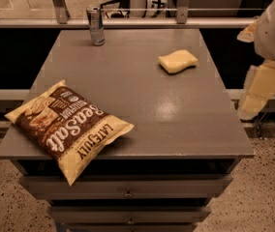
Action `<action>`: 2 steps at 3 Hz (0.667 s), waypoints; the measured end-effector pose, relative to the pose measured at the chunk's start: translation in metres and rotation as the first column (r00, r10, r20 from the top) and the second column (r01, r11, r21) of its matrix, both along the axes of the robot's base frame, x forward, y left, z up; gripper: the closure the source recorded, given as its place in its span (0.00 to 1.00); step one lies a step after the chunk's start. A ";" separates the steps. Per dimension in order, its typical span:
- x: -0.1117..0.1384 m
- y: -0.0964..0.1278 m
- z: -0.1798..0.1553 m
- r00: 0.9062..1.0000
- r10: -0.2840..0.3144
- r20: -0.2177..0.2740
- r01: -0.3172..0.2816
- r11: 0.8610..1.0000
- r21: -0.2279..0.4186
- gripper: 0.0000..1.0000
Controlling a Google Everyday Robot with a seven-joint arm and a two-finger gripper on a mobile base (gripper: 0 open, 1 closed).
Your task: Move sponge near brown chip bag
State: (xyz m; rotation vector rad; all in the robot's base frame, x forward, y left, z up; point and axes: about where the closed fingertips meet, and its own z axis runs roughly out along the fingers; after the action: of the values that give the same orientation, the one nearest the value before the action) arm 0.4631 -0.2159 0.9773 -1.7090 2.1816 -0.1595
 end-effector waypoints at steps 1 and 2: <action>0.080 -0.006 -0.013 0.998 -0.022 0.067 0.022 1.000 0.003 0.00; 0.140 -0.013 -0.025 0.993 -0.084 0.083 0.080 0.996 0.050 0.00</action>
Offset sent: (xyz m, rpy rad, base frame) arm 0.2209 -0.0247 -0.0423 0.1128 -0.1046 -0.1710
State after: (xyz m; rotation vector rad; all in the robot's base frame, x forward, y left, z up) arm 0.6027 -0.2292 0.9521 -1.5600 2.1764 -0.1972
